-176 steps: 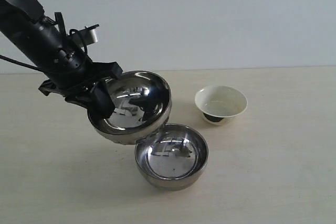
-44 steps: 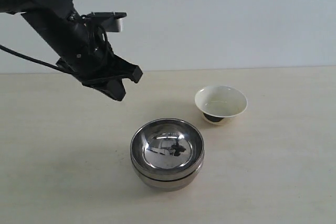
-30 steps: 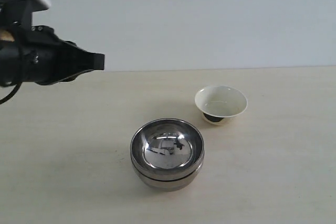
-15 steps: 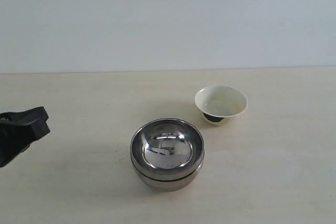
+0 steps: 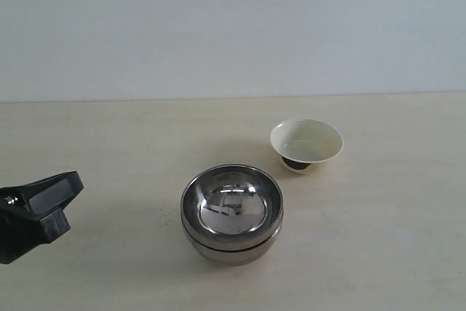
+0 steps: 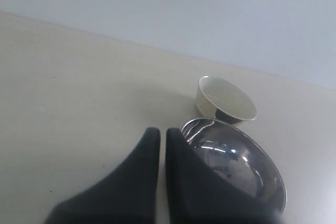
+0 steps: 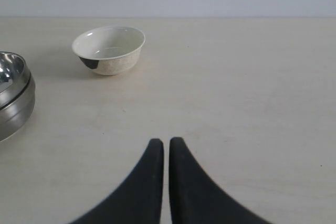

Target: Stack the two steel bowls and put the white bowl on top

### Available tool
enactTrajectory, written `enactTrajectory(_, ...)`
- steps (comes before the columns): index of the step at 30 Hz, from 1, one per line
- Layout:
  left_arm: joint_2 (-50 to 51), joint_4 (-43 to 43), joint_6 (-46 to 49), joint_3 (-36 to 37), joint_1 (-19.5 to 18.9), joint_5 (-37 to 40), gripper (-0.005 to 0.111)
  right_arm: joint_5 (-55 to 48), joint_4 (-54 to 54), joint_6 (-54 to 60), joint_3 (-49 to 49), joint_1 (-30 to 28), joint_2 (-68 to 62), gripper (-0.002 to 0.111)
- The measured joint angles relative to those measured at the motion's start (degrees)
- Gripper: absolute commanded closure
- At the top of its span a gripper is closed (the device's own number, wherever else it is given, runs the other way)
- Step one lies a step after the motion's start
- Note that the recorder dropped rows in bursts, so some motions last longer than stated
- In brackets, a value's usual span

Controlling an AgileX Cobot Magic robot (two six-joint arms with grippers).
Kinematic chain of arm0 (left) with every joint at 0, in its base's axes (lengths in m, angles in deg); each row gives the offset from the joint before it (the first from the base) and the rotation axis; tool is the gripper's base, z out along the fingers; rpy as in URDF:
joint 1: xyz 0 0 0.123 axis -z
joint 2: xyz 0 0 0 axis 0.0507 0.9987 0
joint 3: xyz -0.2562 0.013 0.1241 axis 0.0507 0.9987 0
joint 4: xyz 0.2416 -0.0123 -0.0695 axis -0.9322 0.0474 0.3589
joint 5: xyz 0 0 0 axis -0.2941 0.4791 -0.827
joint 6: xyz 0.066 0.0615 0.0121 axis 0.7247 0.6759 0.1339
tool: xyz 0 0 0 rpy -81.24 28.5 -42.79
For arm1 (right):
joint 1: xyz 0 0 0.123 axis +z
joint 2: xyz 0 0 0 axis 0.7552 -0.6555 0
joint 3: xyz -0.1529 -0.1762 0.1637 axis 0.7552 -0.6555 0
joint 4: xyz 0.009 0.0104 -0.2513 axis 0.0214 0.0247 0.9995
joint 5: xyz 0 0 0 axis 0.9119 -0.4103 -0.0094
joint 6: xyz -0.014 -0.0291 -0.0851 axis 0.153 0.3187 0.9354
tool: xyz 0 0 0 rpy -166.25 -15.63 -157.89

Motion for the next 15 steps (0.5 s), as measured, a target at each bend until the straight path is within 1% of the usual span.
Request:
enactTrajectory(13,0.0,-0.1,0.0,0.0,0.0,0.0,0.103,0.0,0.0,0.0,0.0,0.0,0.0,0.108)
enactTrajectory(15,-1.1,-0.1,0.0,0.0,0.0,0.9,0.103,0.0,0.0,0.0,0.0,0.0,0.0,0.108)
